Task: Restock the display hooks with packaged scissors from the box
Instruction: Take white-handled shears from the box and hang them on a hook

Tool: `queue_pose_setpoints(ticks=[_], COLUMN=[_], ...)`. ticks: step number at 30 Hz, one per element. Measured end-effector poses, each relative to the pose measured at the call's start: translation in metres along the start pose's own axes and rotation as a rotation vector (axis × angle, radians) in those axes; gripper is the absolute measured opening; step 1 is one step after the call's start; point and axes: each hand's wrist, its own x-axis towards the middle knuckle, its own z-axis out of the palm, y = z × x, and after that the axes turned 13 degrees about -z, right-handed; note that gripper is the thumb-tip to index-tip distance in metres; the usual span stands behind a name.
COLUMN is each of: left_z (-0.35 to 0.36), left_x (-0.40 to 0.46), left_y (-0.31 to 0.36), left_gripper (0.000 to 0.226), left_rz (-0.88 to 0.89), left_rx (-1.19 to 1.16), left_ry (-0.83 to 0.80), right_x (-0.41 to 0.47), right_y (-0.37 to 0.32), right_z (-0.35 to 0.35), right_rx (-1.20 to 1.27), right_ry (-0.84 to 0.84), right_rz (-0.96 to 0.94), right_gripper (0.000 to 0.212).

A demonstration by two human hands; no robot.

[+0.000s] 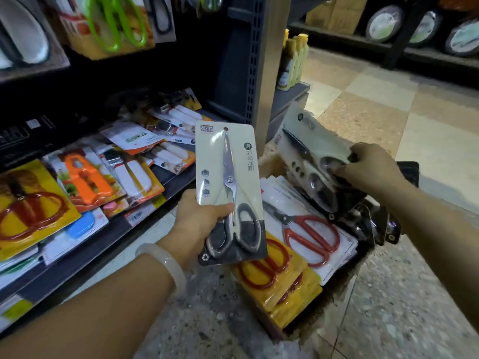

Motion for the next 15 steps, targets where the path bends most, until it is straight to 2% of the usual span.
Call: queue_pose_setpoints(ticks=[3,4,6,10,13,14,15], left_z=[-0.016,-0.023,-0.044,-0.099,-0.143,-0.157,-0.173], left_x=[-0.006,-0.009,-0.017,-0.036,-0.054,-0.062,-0.071], left_y=[0.008,0.013,0.022,0.037,0.043,0.044,0.044], left_gripper=[0.048,0.045,0.037,0.046,0.043,0.036,0.035], left_rz=[0.043,0.055,0.082,0.153,0.225,0.246,0.264], left_rx=[-0.058,-0.081,-0.139,-0.193,-0.226,-0.225,-0.222], left_ry=[-0.001,0.005,0.024,0.077,0.112,0.124,0.133], right_x=[-0.013,-0.017,-0.024,-0.033,-0.043,-0.047,-0.052], right_y=[-0.026,-0.035,-0.058,-0.102,-0.140,-0.154,-0.166], right_z=[0.012,0.022,0.041,0.066,0.079,0.084,0.089], right_rx=[0.685,0.816,0.934,1.087,1.146,1.173,1.210], right_ry=[0.040,0.017,0.008,0.006,-0.082,-0.107,-0.131], right_rz=[0.067,0.063,0.006,-0.109,-0.141,-0.159,-0.176], right_gripper=[0.029,0.028,0.025,0.012,0.064,0.067,0.058])
